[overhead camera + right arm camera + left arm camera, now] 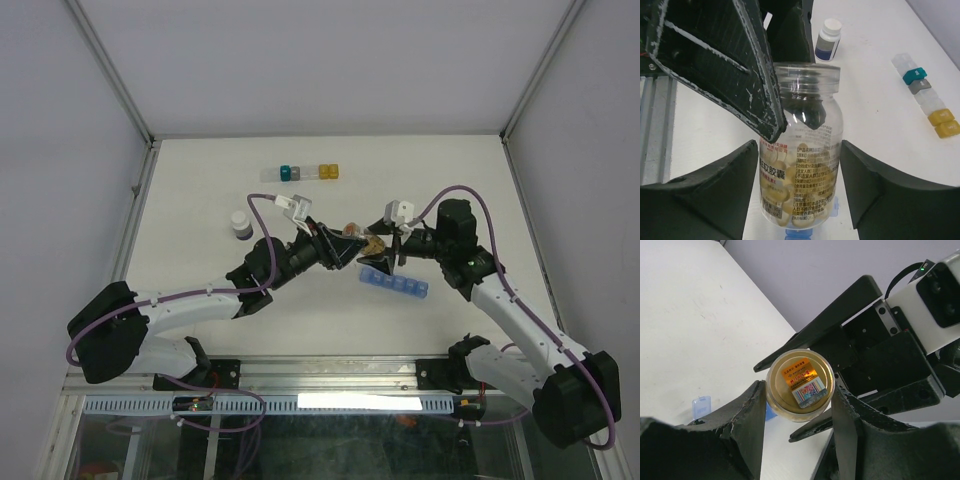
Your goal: Sort the pills into containers
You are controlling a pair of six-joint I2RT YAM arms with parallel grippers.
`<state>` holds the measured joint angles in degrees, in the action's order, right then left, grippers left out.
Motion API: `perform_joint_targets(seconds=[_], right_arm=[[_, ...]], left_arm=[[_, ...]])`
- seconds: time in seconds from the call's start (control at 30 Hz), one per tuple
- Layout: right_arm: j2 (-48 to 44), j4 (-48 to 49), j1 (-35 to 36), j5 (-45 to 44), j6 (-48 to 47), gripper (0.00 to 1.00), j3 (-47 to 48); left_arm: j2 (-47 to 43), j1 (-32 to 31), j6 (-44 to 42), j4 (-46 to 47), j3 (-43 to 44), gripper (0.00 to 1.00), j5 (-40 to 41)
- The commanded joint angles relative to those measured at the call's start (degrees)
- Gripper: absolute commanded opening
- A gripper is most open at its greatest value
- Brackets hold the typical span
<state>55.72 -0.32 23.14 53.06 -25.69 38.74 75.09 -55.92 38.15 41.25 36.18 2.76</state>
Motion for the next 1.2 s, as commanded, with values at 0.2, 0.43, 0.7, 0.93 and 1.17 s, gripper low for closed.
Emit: perform_joint_targets(seconds=[0.2, 0.43, 0.7, 0.93, 1.17], right_arm=[[0.7, 0.2, 1.3, -0.3, -1.5, 0.32, 2.5], [0.2, 0.1, 1.4, 1.9, -1.7, 0.44, 2.1], [0.4, 1.3, 1.4, 2.3, -0.8, 0.49, 1.8], [0.1, 1.9, 1.4, 1.8, -0.2, 0.66, 1.5], [-0.1, 2.4, 1.4, 1.4, 0.6, 0.67, 1.4]], left_arm=[[-1.7, -0.7, 1.0, 3.8, 1.6, 0.06, 2.7], [-1.2, -0.7, 1.5, 4.6, 1.3, 0.07, 1.9], [-0.9, -0.7, 1.9, 5.2, 0.9, 0.07, 2.1], [-0.6, -0.7, 2.0, 5.2, 1.0, 0.07, 2.1], [-0.3, -0.7, 2.1, 5.1, 1.0, 0.07, 2.1]])
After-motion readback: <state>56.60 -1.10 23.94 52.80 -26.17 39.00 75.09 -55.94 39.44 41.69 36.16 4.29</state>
